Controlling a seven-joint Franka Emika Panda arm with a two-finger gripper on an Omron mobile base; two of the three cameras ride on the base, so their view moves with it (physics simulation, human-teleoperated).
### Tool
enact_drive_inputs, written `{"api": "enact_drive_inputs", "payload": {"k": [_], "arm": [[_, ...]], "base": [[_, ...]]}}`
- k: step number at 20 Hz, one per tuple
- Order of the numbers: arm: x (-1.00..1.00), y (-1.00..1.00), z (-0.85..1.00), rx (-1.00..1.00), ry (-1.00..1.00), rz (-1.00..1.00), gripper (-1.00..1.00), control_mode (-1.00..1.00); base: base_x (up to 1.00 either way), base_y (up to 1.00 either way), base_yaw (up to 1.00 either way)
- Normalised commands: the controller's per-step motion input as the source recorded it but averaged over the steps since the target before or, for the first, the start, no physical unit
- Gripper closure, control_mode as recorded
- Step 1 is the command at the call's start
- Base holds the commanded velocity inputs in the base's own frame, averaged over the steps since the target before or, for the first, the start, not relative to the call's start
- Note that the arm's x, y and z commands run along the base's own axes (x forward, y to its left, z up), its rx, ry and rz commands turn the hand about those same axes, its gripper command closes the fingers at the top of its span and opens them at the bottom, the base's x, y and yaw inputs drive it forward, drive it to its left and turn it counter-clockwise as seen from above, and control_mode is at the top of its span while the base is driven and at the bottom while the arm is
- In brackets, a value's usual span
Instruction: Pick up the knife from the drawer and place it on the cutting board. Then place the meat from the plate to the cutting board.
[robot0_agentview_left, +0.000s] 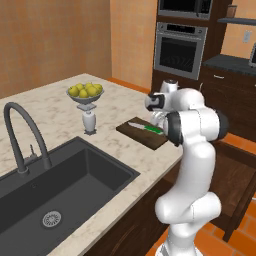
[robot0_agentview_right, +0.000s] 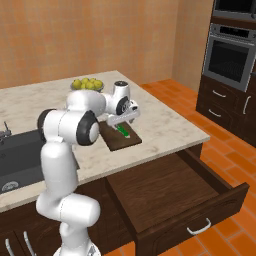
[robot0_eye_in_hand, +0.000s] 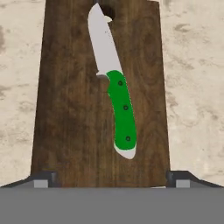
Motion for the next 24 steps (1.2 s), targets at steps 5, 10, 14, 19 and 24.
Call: {"api": "enact_drive_inputs", "payload": {"k": [5,10,14,19,24], "arm": [[-0.79,0.56,0.57,0.02,-0.08,-0.15,-1.00,-1.00],[-1.00,0.34,0.50,0.17,-0.18,-0.54,-1.00,-1.00],[-0.97,0.41,0.30,0.14,-0.23,-0.54,-1.00,-1.00],[-0.86,0.13,0.18,0.01,-0.23,-0.18,-1.00,-1.00],[-0.87,0.00,0.21,0.00,-0.15,0.00,-1.00,-1.00]], "base": [[0.00,0.00,0.00],[0.00,0.00,0.00],[0.00,0.00,0.00],[0.00,0.00,0.00],[0.00,0.00,0.00]]}}
